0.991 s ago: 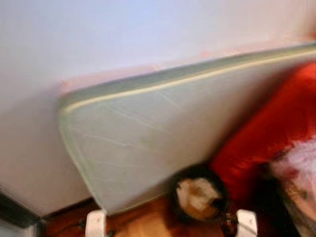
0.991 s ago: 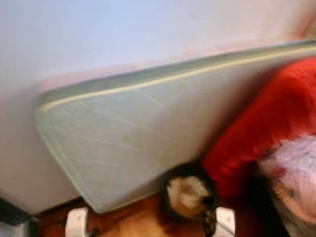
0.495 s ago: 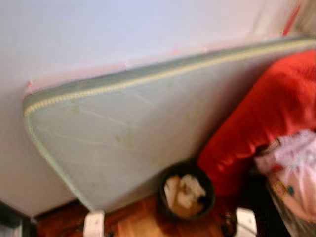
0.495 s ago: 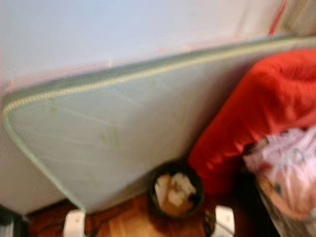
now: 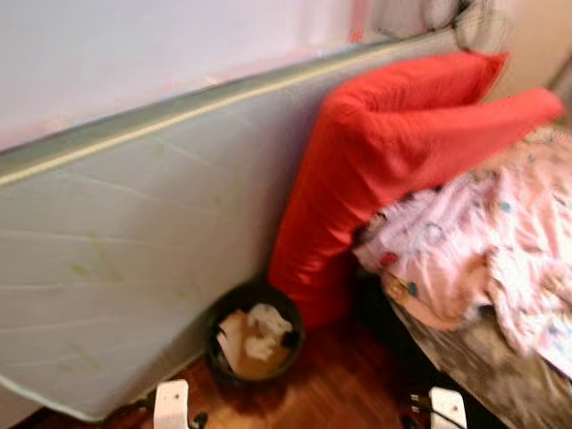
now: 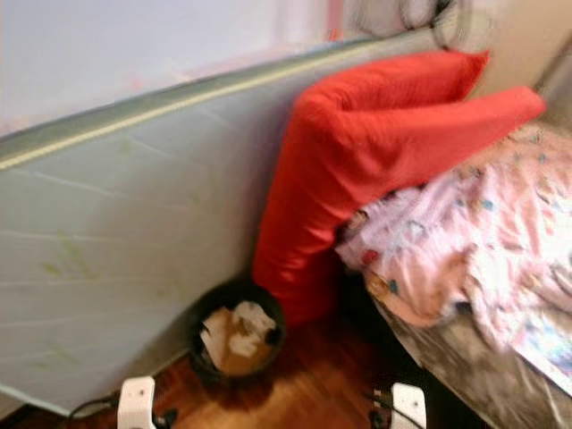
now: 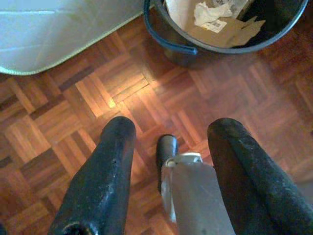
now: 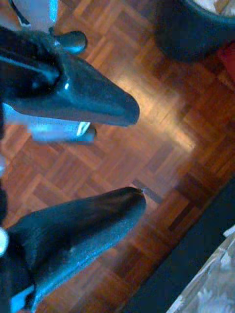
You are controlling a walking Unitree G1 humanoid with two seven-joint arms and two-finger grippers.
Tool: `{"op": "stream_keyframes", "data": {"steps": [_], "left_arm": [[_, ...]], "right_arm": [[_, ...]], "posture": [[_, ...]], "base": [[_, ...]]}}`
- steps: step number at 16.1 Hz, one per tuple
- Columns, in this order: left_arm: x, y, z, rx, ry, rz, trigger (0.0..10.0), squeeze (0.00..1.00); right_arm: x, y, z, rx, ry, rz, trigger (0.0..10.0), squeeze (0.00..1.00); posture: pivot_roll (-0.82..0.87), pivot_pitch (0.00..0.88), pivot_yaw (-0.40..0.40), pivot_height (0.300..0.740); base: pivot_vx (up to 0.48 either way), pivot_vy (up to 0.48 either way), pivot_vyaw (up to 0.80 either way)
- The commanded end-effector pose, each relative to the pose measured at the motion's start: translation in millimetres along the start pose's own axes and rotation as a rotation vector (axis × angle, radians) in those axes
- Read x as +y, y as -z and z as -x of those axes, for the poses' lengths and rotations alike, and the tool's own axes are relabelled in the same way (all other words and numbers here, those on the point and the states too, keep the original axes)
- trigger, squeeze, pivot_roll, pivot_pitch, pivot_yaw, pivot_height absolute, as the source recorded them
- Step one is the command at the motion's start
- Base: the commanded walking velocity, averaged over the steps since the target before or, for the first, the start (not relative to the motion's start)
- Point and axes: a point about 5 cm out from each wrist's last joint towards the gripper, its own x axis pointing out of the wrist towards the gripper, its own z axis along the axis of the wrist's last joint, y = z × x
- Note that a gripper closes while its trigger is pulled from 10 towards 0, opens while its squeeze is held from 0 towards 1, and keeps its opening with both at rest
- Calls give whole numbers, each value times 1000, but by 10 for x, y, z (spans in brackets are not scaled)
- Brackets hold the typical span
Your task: Clean up the room
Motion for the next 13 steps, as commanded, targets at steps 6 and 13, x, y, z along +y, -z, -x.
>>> {"op": "stream_keyframes", "data": {"steps": [6,13], "left_arm": [[200,17,0,124,44,-195,10000,0],[196,24,0,129,40,-190,10000,0]], "right_arm": [[190,-139,-76,37,-46,-155,10000,0],[193,-139,-77,40,-54,-161,10000,0]], "posture": [[90,0,-29,740],[87,0,-29,740]], "base": [[0,-313,0],[0,-178,0]]}}
